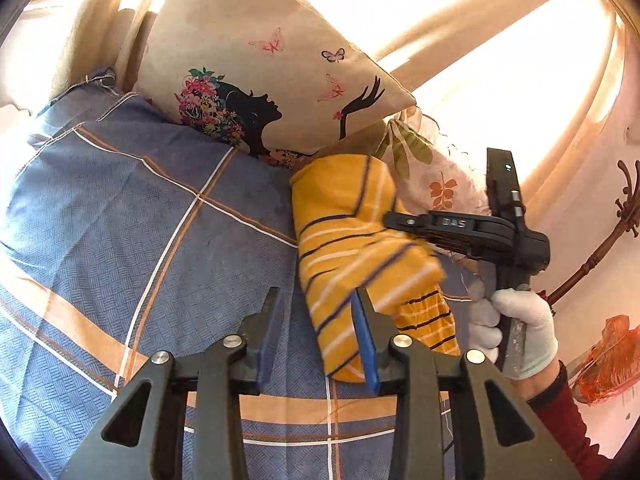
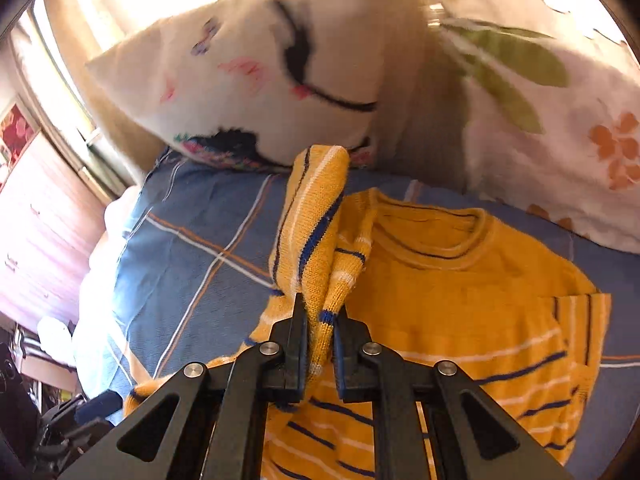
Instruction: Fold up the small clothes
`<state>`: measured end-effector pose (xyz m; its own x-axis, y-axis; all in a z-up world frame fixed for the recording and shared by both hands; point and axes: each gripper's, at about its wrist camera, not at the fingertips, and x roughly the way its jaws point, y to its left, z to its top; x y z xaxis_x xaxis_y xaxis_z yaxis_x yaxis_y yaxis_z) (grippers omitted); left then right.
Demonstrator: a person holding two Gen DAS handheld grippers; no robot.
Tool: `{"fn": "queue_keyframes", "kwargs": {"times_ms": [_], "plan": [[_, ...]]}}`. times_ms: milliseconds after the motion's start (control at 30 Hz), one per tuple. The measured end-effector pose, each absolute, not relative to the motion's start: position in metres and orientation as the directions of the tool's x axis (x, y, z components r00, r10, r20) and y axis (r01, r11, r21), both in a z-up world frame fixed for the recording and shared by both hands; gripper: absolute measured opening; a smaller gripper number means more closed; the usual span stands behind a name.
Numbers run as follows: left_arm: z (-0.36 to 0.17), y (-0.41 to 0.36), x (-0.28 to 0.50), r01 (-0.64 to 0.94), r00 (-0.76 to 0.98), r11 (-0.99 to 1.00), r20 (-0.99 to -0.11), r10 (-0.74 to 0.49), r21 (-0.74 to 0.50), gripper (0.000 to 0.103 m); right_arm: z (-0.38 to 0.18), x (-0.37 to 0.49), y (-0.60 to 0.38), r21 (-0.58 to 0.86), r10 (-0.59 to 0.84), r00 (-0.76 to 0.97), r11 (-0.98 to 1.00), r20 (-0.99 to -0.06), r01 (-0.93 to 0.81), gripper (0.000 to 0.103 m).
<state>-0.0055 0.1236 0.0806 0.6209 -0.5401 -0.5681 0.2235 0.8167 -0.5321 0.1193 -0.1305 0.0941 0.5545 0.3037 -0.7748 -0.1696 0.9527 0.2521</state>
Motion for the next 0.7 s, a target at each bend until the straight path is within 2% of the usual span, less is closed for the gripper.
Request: {"fn": "queue_keyframes", "kwargs": {"times_ms": [133,267,333,533,700], "plan": [[0.075,0.095,0.008,0.240,0.567,0.813,-0.604,-0.561,-0.530,0.033,0.091,0.106,-0.222,0.309,0.265,0.593,0.951,-0.760,-0.028,0.011],[0.068,0.059,0.009,0.279,0.519,0.817,-0.637,-0.571,-0.505,0.033,0.067,0.087,-0.288,0.317,0.200,0.589,0.943,-0.783,0.101,0.011],[0.065,0.041,0.010,0.295,0.494,0.815,-0.651,-0.576,-0.498,0.033,0.053,0.079,-0.312,0.354,0.212,0.580,0.924,-0.787,0.143,0.011],[0.052,-0.002,0.018,0.309,0.430,0.815,-0.692,-0.580,-0.491,0.035,0.044,0.069,-0.338,0.423,0.250,0.615,0.893,-0.748,0.152,0.011],[0.028,-0.046,0.029,0.325,0.336,0.814,-0.745,-0.576,-0.482,0.040,0.048,0.064,-0.338,0.394,0.216,0.666,0.910,-0.714,0.126,0.011]]}}
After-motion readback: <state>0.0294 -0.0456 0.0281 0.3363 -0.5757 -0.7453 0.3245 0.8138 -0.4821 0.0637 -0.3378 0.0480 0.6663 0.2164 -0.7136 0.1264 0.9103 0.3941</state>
